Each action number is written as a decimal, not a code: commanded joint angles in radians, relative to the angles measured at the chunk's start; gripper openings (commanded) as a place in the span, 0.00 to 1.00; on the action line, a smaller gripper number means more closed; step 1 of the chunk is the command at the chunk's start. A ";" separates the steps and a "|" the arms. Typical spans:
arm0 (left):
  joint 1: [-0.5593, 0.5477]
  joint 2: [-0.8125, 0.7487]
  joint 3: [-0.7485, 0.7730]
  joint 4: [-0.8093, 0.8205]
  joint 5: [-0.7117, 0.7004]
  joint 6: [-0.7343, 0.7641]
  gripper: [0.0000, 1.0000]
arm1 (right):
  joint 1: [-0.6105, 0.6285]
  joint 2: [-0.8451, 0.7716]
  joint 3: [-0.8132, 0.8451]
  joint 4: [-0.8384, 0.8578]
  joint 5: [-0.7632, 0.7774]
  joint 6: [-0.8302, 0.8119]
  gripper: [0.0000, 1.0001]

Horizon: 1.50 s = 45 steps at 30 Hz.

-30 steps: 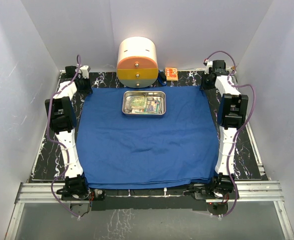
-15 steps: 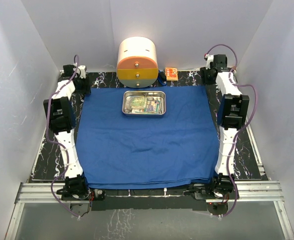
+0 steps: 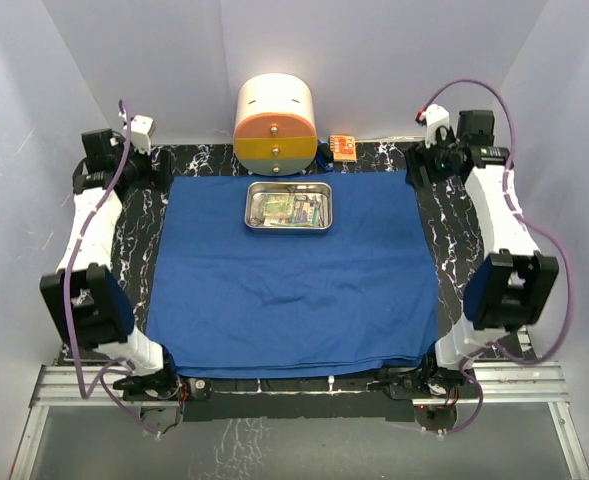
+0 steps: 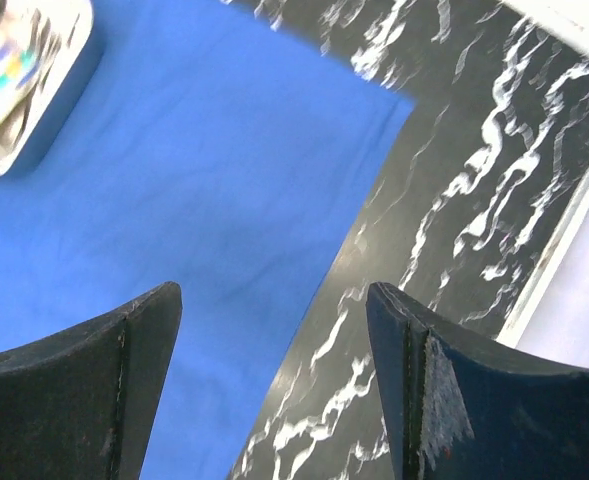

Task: Open and lay out the surgical kit
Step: Open the surgical kit at the center of the board, then smooth out the surgical kit at the center of the board.

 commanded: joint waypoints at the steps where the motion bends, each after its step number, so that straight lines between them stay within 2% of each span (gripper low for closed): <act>1: -0.008 -0.166 -0.189 -0.110 0.178 0.134 0.91 | 0.001 -0.206 -0.221 -0.115 -0.074 -0.201 0.74; 7: -0.016 -0.367 -0.411 -0.252 0.252 0.330 0.95 | 0.003 -0.448 -0.428 -0.269 -0.080 -0.362 0.74; 11: -0.021 -0.423 -0.473 -0.265 0.259 0.362 0.98 | 0.007 -0.520 -0.504 -0.337 -0.043 -0.431 0.75; 17: -0.024 -0.394 -0.509 -0.237 0.235 0.377 0.98 | 0.051 -0.547 -0.620 -0.349 -0.052 -0.463 0.75; 25: -0.038 -0.338 -0.564 -0.149 0.161 0.387 0.98 | 0.244 -0.550 -0.729 -0.260 0.048 -0.430 0.74; 29: -0.041 -0.316 -0.584 -0.124 0.149 0.386 0.98 | 0.252 -0.543 -0.755 -0.270 0.094 -0.463 0.73; 35: -0.067 -0.291 -0.603 -0.094 0.105 0.380 0.98 | 0.273 -0.508 -0.834 -0.271 0.241 -0.492 0.73; 38: -0.076 -0.291 -0.622 -0.070 0.080 0.385 0.98 | 0.282 -0.505 -0.861 -0.290 0.248 -0.496 0.73; 45: -0.089 -0.224 -0.612 -0.087 -0.021 0.403 0.98 | 0.324 -0.528 -0.946 -0.259 0.380 -0.522 0.74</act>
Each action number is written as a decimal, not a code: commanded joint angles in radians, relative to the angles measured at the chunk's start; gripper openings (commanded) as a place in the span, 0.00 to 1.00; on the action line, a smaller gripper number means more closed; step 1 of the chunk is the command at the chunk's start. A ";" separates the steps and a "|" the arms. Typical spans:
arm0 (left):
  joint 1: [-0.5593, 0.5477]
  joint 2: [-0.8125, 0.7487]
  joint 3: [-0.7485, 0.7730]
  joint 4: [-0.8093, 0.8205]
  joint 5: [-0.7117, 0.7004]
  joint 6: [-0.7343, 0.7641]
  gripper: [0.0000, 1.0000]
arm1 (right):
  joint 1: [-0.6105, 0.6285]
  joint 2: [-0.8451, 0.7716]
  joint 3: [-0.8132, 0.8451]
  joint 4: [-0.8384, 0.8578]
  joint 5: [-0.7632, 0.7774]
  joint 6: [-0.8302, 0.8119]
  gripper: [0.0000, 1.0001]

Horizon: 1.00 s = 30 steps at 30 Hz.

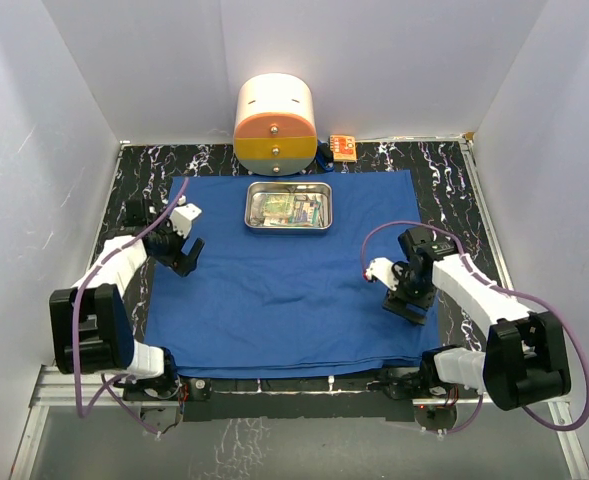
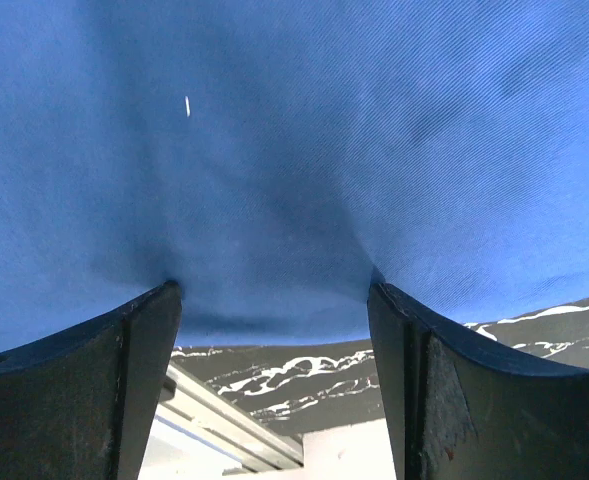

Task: Open and lay out the surgical kit
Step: Smooth out the surgical kit at the center of the board.

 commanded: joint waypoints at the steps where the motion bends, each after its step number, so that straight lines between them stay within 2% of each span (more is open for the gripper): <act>1: -0.005 0.034 0.003 -0.016 -0.066 0.029 0.98 | 0.010 -0.033 0.000 0.020 0.092 -0.036 0.74; 6: -0.005 0.026 -0.030 0.010 -0.092 0.041 0.98 | 0.002 -0.078 0.017 0.012 0.158 -0.063 0.75; 12: -0.005 0.034 -0.028 0.015 -0.087 0.029 0.98 | -0.062 -0.147 0.087 -0.099 0.121 -0.147 0.76; 21: -0.006 0.042 -0.043 0.048 -0.067 0.022 0.98 | -0.137 -0.187 -0.062 -0.040 0.078 -0.207 0.76; 27: -0.005 0.053 -0.050 0.069 -0.058 0.014 0.98 | -0.145 -0.208 -0.177 0.097 0.064 -0.201 0.76; 30: -0.006 0.068 -0.042 0.067 -0.054 0.008 0.98 | -0.145 -0.219 -0.188 0.105 0.022 -0.198 0.76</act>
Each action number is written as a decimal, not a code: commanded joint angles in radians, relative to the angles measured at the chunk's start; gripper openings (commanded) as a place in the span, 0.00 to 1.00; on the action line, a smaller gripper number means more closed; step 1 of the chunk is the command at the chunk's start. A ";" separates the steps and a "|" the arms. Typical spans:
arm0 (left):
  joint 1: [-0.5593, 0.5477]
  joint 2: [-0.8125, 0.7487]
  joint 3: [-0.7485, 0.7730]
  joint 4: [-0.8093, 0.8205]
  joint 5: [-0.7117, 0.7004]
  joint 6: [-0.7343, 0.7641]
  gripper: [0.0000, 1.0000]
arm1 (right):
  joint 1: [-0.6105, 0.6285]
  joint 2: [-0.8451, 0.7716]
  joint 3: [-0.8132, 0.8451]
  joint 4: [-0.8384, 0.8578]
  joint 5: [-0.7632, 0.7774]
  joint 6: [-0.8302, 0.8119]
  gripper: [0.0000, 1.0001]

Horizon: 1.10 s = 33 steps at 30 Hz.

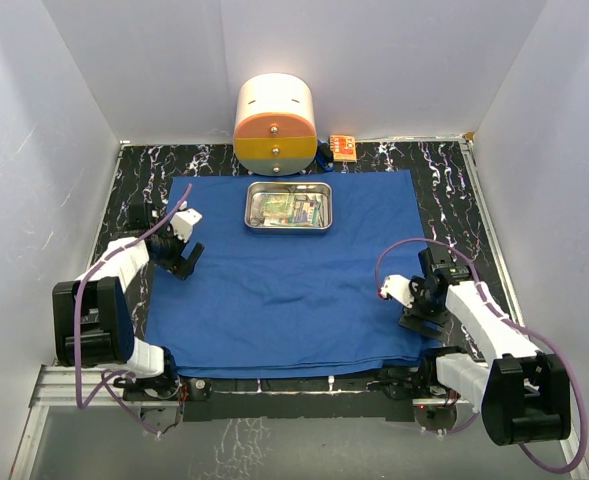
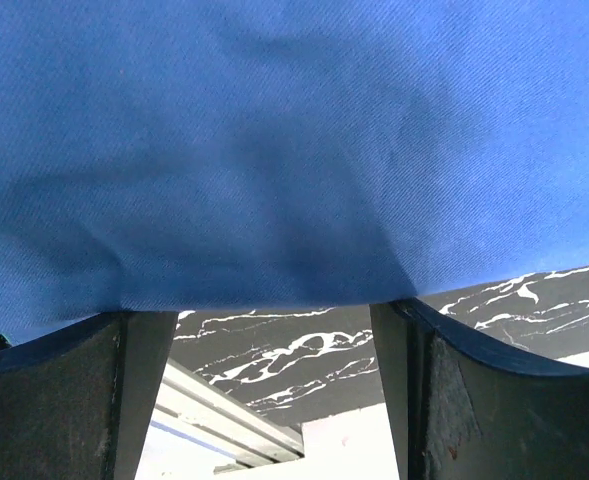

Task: Open and lay out the surgical kit
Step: Smooth out the surgical kit at the center of the board.

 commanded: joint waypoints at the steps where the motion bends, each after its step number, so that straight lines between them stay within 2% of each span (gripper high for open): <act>1: -0.003 0.021 0.001 0.008 0.031 -0.008 0.98 | -0.006 -0.032 -0.010 0.087 -0.046 -0.017 0.76; 9: -0.003 0.040 0.014 -0.003 0.006 0.016 0.98 | -0.006 -0.079 -0.111 0.056 0.200 -0.074 0.76; 17: -0.003 0.038 0.020 -0.016 -0.013 0.039 0.98 | -0.007 -0.106 -0.117 0.012 0.336 -0.121 0.76; 21: -0.003 0.041 0.022 -0.021 -0.013 0.041 0.98 | -0.007 -0.102 -0.009 -0.062 0.252 -0.106 0.76; 27: -0.003 0.016 0.062 -0.084 -0.001 0.014 0.98 | -0.007 -0.028 0.223 -0.180 -0.010 -0.020 0.76; 33: -0.003 -0.042 0.049 -0.075 0.030 0.003 0.98 | -0.007 -0.049 0.128 -0.107 -0.079 -0.014 0.76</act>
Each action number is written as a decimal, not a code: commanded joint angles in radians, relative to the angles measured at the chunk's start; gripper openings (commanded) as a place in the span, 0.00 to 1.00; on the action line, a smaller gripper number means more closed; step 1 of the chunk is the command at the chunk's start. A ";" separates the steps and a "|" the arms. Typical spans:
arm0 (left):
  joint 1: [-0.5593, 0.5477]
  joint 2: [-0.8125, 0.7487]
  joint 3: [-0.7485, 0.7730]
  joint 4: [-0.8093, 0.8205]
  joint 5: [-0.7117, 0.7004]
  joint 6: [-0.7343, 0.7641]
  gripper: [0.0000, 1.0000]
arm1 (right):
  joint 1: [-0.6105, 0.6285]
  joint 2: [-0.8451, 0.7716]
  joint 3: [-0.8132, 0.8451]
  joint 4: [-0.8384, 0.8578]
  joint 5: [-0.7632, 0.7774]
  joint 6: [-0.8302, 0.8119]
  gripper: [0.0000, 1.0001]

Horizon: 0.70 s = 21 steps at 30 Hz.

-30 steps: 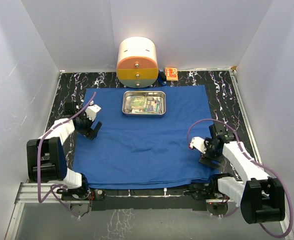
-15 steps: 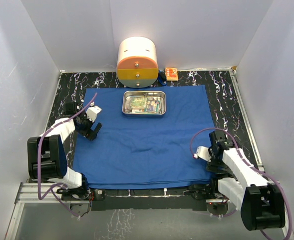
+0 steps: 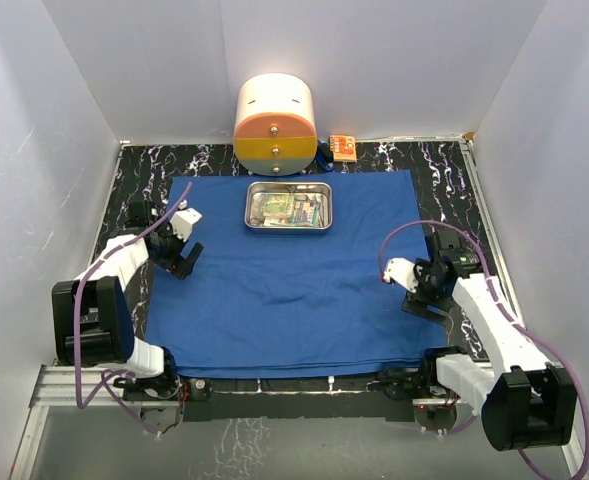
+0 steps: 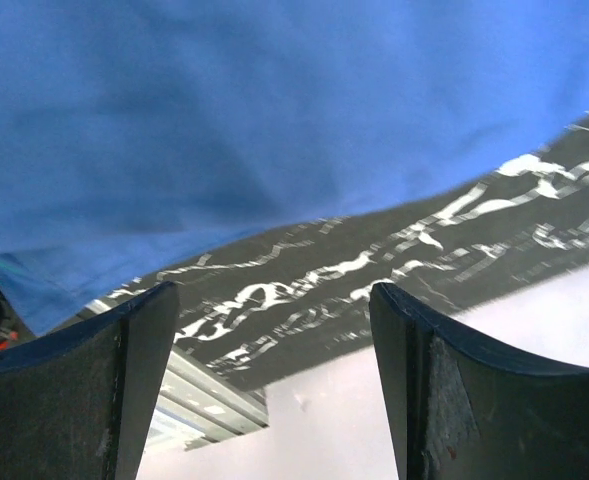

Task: Open and lay out the surgical kit
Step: Smooth out the surgical kit at the center of the board.

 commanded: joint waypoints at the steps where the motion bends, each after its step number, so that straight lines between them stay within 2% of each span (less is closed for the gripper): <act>1: -0.003 -0.060 0.019 -0.026 0.041 -0.011 0.98 | -0.002 -0.027 -0.091 0.026 -0.085 0.002 0.76; 13: -0.002 -0.039 -0.006 -0.007 0.060 -0.031 0.98 | -0.015 -0.060 -0.333 0.244 0.048 -0.073 0.76; 17: -0.002 -0.039 -0.005 -0.009 0.050 -0.022 0.98 | -0.037 -0.033 -0.358 0.242 0.139 -0.139 0.75; 21: -0.003 -0.038 -0.002 -0.010 0.045 -0.012 0.98 | -0.047 0.001 -0.352 0.168 0.194 -0.153 0.75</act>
